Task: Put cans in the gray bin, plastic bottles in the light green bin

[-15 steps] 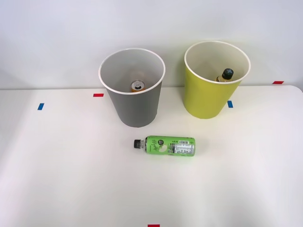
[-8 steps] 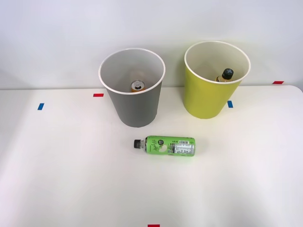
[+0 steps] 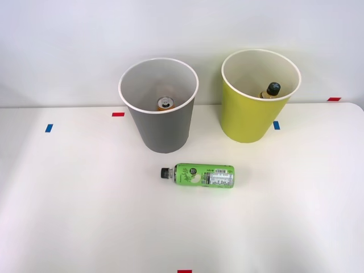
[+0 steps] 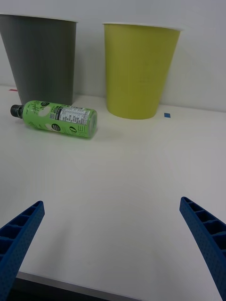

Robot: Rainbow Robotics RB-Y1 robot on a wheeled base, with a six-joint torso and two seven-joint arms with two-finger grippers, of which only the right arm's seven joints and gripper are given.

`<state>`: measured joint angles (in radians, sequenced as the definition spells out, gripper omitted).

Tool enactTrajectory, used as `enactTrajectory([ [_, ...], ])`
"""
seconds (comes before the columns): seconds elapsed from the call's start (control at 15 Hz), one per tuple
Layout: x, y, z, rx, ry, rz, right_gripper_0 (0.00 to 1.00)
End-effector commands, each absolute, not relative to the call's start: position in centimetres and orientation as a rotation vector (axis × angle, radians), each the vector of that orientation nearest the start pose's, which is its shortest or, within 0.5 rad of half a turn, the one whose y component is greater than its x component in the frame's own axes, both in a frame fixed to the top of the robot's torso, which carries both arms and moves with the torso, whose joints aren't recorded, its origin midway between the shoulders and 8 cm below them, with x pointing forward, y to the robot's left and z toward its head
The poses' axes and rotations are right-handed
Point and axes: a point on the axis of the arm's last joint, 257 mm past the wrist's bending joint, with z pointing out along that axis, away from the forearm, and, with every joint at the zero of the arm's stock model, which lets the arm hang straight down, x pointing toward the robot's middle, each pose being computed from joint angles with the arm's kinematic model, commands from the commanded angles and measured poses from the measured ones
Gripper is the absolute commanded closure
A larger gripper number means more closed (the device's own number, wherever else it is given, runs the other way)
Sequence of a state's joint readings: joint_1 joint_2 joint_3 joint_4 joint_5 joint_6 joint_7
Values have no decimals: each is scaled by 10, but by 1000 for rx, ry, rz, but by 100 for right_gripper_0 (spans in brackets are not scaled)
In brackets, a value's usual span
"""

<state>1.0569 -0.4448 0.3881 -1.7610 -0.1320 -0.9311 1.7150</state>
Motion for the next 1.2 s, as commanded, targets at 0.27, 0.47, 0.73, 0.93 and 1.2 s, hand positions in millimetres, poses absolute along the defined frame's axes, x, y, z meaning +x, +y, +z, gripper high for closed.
enactTrajectory([
  [0.27,152,-224,-292,-215,1563,37,0],
  [0.47,152,-224,-292,-215,1563,37,0],
  [0.73,152,-224,-292,-215,1563,37,0],
  [0.93,152,-224,-292,-215,1563,37,0],
  [1.2,173,-218,-268,-225,1485,26,0],
])
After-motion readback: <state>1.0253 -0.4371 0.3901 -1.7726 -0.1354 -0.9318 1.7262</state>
